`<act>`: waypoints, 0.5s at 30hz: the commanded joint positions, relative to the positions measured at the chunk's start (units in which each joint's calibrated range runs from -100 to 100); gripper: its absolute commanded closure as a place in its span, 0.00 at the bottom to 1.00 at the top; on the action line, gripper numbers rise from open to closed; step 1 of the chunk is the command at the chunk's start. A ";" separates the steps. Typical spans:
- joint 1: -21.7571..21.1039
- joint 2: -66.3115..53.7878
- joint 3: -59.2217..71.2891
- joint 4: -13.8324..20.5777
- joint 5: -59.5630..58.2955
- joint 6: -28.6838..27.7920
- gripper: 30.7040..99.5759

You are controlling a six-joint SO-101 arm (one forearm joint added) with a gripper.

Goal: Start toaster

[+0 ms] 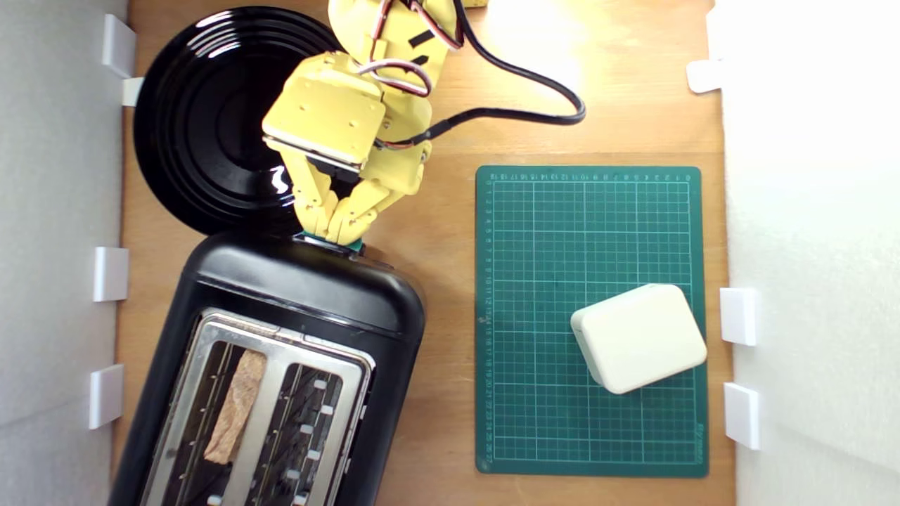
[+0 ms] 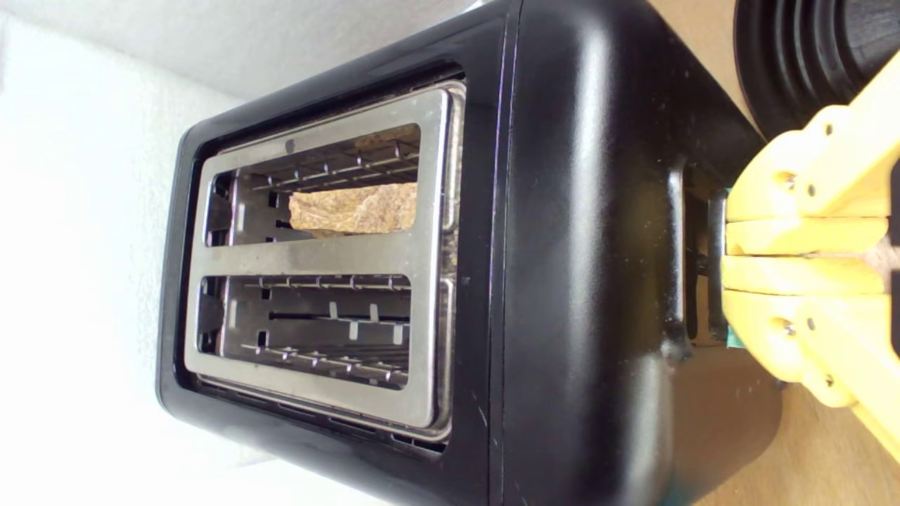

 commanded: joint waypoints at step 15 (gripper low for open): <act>1.62 3.32 1.82 0.64 -2.01 0.19 0.99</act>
